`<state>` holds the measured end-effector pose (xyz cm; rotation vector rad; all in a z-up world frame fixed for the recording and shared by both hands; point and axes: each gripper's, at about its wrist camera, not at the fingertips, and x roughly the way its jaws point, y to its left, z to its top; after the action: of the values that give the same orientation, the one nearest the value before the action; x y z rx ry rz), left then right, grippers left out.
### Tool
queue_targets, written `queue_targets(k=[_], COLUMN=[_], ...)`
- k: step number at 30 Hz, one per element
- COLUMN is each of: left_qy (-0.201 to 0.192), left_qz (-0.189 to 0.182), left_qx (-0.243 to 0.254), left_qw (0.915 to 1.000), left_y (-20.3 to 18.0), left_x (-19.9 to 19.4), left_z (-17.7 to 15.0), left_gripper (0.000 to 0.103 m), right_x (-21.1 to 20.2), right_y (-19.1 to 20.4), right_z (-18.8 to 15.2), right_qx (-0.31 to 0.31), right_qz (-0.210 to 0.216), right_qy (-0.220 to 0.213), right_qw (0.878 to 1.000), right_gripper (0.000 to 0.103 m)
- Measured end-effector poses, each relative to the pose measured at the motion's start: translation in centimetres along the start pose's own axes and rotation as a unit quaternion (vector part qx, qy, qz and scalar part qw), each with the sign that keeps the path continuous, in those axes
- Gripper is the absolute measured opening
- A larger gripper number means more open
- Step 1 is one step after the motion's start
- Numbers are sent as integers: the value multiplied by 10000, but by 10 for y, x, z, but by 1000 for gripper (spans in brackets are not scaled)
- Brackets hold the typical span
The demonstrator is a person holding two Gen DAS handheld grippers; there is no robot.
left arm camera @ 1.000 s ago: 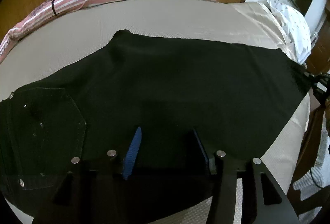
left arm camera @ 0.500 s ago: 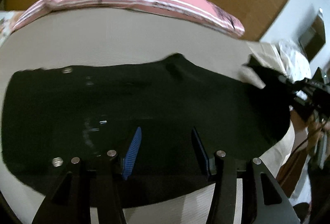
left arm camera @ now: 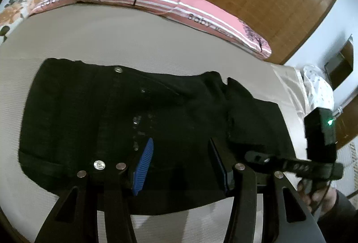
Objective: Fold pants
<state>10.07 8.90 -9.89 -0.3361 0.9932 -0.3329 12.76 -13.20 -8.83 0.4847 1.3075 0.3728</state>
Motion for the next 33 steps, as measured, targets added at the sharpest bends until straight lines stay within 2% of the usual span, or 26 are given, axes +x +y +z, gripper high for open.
queue_targets(k=[3, 4, 5, 7, 9, 11, 14, 16, 19, 21, 24, 26, 33], left_qy=[138, 181, 221, 354, 548, 750, 1154, 1474, 1831, 1972, 2170, 2236, 2368], left_qz=[-197, -260, -344, -550, -780, -951, -1220, -1389, -1519, -1475, -1482, -1503, -1696], left_qx=[38, 49, 53, 36, -27, -112, -361, -651, -1040, -1177, -1414, -1496, -1723], left_qw=[9997, 9995, 9991, 9979, 9954, 9926, 9851, 9771, 9657, 9620, 9544, 9514, 9410], left_y=[-8, -11, -14, -20, -27, -32, -39, -40, -41, -43, -43, -43, -53], left_x=[5, 6, 7, 9, 15, 22, 39, 52, 69, 77, 87, 91, 104], left_z=[2, 2, 2, 3, 3, 3, 2, 1, -1, -2, -6, -8, -15], left_gripper=[52, 52, 52, 52, 52, 52, 52, 52, 51, 49, 42, 38, 37], right_x=[2, -1, -5, -20, -38, -59, -86, -101, -110, -114, -114, -115, -117], right_y=[1, 0, 0, 1, 0, -8, -23, -34, -44, -51, -58, -60, -60], right_z=[-4, -4, -3, -3, 3, 5, 7, 7, 8, 7, 7, 6, 8], right_qx=[-129, -100, -64, -34, -27, 142, 412, 561, 710, 791, 930, 968, 968], right_qz=[-54, -16, 64, 65, 113, -19, -108, -287, -369, -365, -325, -274, -184], right_qy=[64, 48, 15, -276, -574, -936, -1436, -1703, -1874, -1931, -1972, -2002, -2064], right_qw=[9999, 9999, 10000, 9996, 9983, 9955, 9887, 9834, 9790, 9773, 9754, 9746, 9735], right_gripper=[14, 23, 39, 50, 50, 50, 53, 53, 53, 53, 53, 53, 53])
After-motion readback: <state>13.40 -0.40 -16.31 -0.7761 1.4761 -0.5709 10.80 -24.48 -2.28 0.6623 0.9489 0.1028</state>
